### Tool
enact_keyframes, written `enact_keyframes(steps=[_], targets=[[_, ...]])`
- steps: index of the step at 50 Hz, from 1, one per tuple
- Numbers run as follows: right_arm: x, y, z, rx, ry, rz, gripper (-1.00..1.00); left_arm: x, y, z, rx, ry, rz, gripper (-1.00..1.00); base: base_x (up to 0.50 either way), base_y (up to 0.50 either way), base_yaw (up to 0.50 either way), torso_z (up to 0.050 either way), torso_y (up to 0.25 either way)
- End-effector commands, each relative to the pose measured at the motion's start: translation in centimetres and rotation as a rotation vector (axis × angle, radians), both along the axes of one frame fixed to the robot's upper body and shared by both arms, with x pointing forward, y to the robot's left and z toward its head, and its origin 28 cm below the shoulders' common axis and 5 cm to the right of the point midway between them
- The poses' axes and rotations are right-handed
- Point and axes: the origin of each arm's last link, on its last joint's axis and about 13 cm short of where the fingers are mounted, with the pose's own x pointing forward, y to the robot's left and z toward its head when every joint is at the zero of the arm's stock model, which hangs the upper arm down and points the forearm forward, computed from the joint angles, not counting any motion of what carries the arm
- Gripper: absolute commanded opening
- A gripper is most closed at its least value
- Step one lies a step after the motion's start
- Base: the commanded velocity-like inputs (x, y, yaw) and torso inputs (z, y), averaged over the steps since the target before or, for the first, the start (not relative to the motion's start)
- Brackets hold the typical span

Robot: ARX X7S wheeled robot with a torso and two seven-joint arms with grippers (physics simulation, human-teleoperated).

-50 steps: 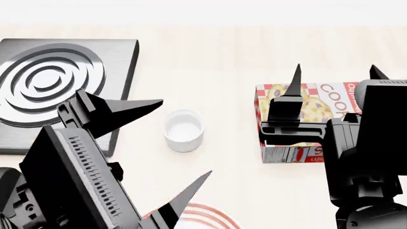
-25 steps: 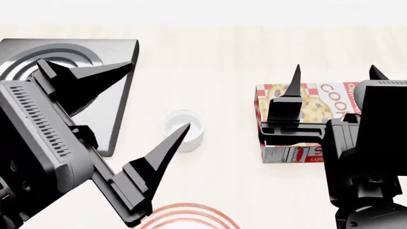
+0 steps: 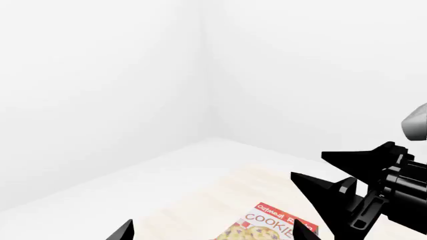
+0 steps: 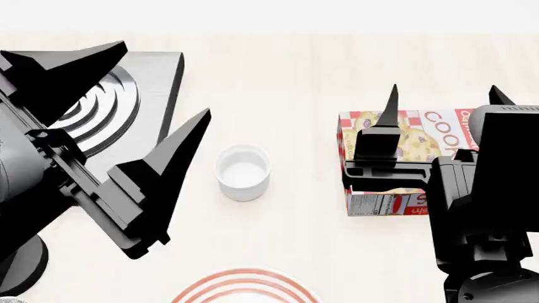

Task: Pick the akita bowl on the stove and place it on the plate.

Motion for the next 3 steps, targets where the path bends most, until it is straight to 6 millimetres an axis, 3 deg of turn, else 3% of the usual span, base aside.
enact_keyframes(steps=[1,3], targets=[[0.07,-0.01,0.0,0.001,0.0,0.0,1.0,-0.09,0.73,0.63,-0.055,-0.004,0.027,1.0,0.0,0.0,0.0,0.0,0.0],[-0.01,0.01,0.05,0.001,0.0,0.0,1.0,-0.13,0.87,0.67,-0.064,-0.006,0.031,1.0,0.0,0.0,0.0,0.0,0.0]])
